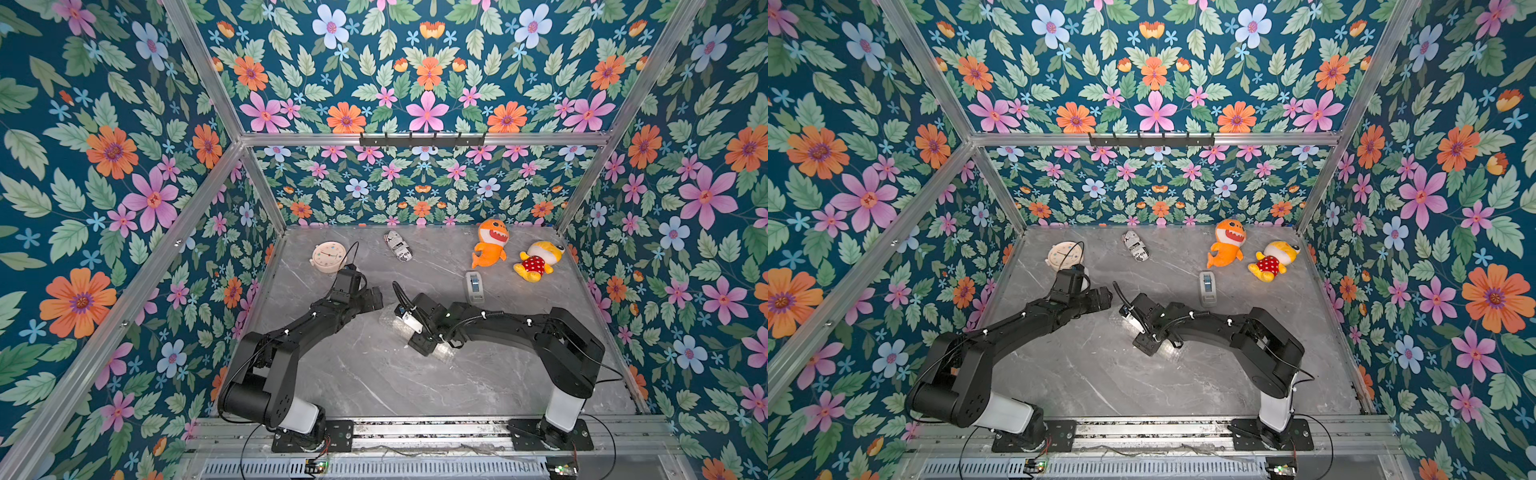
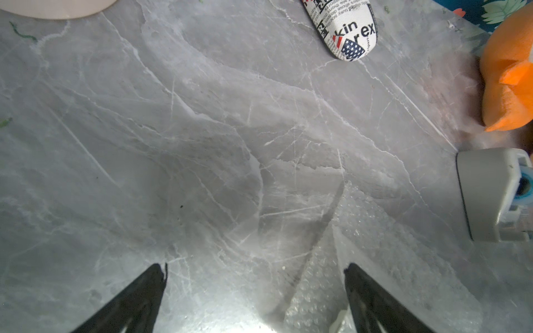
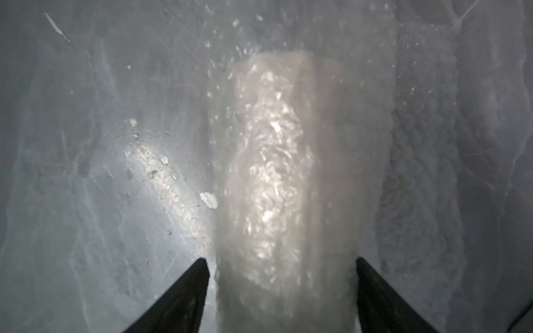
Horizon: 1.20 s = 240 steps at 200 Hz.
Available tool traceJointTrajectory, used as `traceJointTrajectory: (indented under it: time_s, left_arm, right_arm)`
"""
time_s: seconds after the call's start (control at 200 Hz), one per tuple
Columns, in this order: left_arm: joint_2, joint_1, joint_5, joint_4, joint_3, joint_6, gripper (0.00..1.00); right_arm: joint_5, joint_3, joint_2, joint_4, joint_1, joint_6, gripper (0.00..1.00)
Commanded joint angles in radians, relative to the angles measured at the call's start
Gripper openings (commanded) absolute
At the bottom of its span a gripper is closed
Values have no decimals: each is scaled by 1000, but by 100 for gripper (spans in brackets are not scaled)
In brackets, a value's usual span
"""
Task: Wrap vases in bubble wrap
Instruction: Wrap the vase in bubble wrap.
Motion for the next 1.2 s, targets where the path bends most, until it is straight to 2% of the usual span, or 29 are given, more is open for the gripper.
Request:
traceJointTrajectory:
  time_s: [0.0,0.11,0.375,0.565,0.7,0.805,0.995,1.115,1.195]
  left_arm:
    - [-3,2,-6,10,-3,5,99]
    - [-8,1,-12,12,-10,2,99]
    - [-25,2,-5,15,-21,-10,99]
    - [-48,2,9,18,-35,-32,99]
    - [-86,2,-42,34,-81,-72,98]
    - [-145,1,-51,112,-164,-96,99]
    - [-236,1,49,249,-289,-200,100]
    - [-216,-9,152,316,-319,-235,99]
    - [-181,-43,133,376,-349,-250,98]
  right_arm:
    - [7,-11,-12,-53,3,23,78]
    - [8,-41,-18,-44,9,40,77]
    - [-8,-86,-11,-7,11,82,60]
    - [-73,-113,-19,39,4,129,54]
    - [-167,-153,-33,96,-35,182,53]
    - [-213,-175,-30,116,-63,212,53]
    - [-310,-229,-30,192,-122,311,52]
    - [-390,-253,-12,254,-155,374,52]
    - [-431,-262,1,286,-174,398,52]
